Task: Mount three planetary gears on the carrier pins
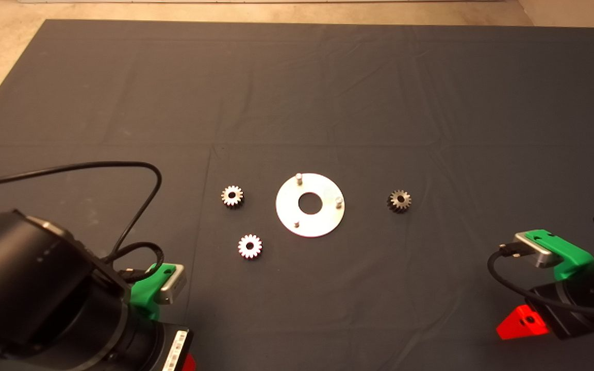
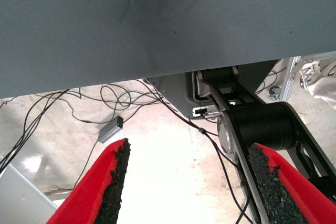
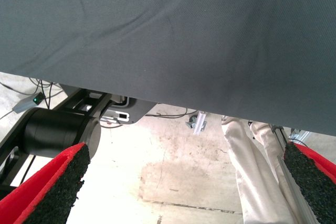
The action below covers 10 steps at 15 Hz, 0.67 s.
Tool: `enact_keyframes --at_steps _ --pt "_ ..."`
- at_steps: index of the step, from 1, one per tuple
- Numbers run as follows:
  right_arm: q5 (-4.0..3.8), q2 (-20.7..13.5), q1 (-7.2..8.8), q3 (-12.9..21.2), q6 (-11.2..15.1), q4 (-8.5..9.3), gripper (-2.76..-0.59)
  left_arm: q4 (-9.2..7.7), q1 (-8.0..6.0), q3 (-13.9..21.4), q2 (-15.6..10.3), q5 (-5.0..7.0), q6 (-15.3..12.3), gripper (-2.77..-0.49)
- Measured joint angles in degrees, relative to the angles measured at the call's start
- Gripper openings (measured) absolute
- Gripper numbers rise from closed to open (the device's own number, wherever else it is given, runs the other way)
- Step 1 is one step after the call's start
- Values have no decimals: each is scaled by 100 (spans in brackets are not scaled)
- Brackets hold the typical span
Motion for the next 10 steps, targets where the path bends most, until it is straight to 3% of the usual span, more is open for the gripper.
enact_keyframes --at_steps 4,10 --pt "-2 -10 2 0 26 -7 -60 -1 0 0 2 0 0 -165" --pt "-4 9 21 -166 -32 -115 -60 -1 1 0 243 -1 4 -165"
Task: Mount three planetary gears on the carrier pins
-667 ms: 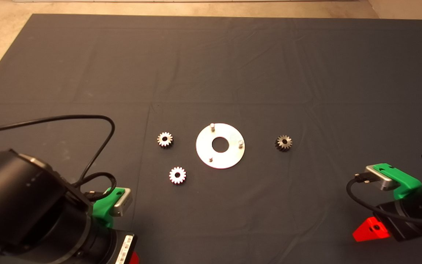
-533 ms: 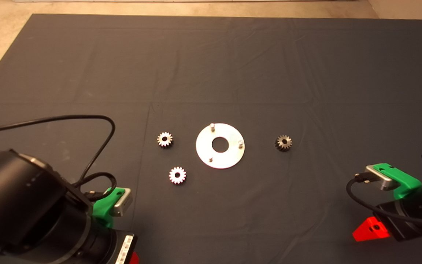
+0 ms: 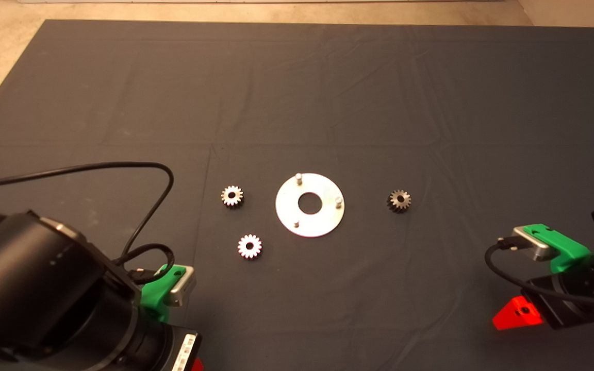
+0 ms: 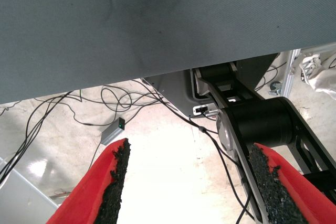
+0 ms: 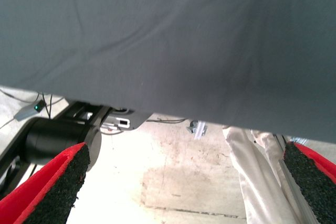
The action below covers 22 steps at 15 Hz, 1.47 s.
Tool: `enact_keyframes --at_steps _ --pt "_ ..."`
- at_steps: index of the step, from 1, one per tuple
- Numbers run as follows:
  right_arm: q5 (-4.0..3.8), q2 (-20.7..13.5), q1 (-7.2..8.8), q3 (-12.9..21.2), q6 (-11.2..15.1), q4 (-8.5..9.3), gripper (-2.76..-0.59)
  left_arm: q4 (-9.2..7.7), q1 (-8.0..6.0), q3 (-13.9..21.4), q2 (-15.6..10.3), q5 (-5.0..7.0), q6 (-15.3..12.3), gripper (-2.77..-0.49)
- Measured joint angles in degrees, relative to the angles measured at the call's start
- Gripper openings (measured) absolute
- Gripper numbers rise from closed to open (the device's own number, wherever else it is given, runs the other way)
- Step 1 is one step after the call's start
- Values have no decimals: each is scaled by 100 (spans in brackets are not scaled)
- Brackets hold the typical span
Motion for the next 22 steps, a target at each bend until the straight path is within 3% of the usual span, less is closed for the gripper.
enact_keyframes --at_steps 3,6,9,14,16,18,22 --pt "1 22 97 -138 -105 -124 -60 1 1 0 46 -1 0 -165" --pt "1 127 110 -390 -210 -547 -60 1 1 0 88 1 5 -165" --pt "-7 446 121 -893 -343 -824 -60 0 1 0 123 4 10 -165" --pt "-21 1292 121 -1608 -444 -921 -60 -1 3 0 195 1 10 -165" --pt "37 1640 119 -1890 -469 -1012 -60 1 3 0 247 1 10 -165" --pt "40 1660 119 -1935 -497 -1030 -60 -1 28 0 247 7 10 -165" --pt "5 1665 12 -2290 -908 -1190 -60 1 34 0 323 6 10 -165"
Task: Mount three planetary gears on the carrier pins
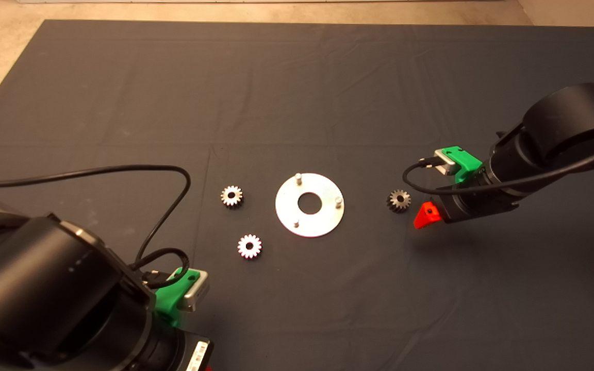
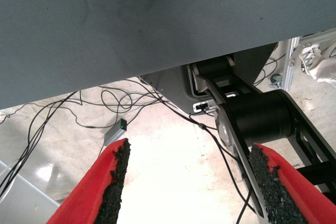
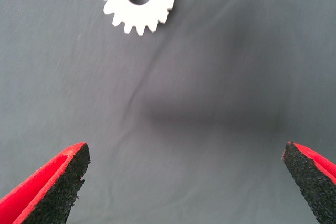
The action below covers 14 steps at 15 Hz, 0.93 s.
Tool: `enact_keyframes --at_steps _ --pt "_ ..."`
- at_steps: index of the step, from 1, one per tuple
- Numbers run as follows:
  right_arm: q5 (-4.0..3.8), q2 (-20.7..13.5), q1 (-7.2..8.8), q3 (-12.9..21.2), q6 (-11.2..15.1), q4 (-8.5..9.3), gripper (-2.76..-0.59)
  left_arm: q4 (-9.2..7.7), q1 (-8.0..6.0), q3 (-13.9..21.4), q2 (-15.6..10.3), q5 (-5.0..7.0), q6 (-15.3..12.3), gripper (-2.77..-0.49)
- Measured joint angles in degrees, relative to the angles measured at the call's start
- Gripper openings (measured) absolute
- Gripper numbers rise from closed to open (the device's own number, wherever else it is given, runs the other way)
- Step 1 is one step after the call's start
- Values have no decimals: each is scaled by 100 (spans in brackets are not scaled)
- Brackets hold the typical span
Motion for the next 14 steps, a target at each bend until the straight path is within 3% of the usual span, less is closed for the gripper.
enact_keyframes --at_steps 3,6,7,11,12,14 --pt "0 209 -45 -389 -214 -172 -60 2 -1 0 171 -5 1 -165" --pt "-19 565 -254 -611 -272 -282 -60 0 0 0 202 -2 1 -165" --pt "33 667 -287 -629 -276 -299 -60 -1 0 0 216 -5 1 -165" --pt "28 678 -454 -728 -276 -441 -60 -1 0 0 247 -7 2 -165" --pt "70 675 -503 -787 -276 -458 -60 0 -2 0 244 -2 1 -165" --pt "361 702 -508 -988 -347 -511 -60 -1 0 0 244 -2 1 -165"
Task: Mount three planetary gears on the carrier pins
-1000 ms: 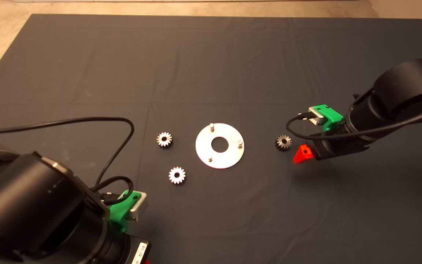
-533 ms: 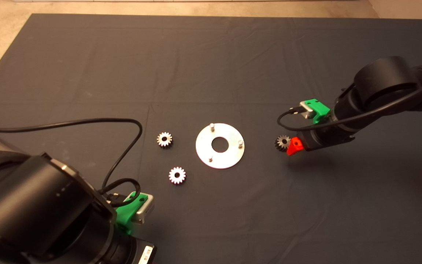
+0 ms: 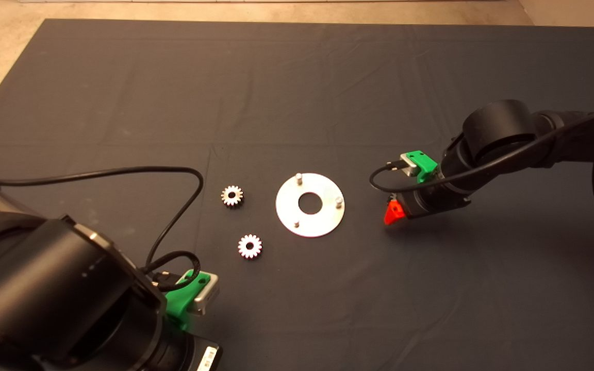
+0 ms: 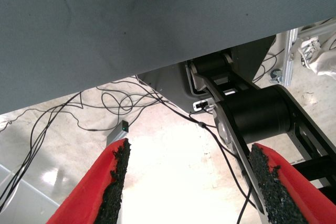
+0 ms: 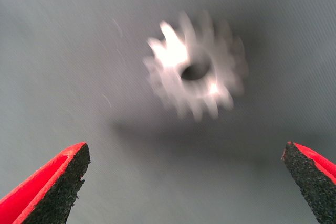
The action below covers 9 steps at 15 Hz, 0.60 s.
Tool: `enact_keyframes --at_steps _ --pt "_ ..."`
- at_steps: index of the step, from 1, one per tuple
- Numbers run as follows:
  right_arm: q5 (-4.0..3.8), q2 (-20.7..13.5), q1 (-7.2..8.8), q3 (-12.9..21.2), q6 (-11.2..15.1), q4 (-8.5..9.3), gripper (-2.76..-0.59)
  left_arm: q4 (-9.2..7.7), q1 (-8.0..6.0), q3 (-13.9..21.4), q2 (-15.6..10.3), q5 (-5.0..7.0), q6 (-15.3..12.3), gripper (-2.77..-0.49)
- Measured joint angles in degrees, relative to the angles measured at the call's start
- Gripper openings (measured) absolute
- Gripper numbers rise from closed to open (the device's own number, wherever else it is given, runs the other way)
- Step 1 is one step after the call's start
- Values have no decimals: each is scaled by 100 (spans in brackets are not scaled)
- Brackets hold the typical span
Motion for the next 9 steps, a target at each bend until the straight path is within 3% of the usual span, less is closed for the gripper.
enact_keyframes --at_steps 5,9 --pt "68 463 0 -443 -126 -57 -60 0 0 0 0 0 0 -165" --pt "52 585 -1 -617 -201 -80 -60 0 0 0 2 0 0 -165"
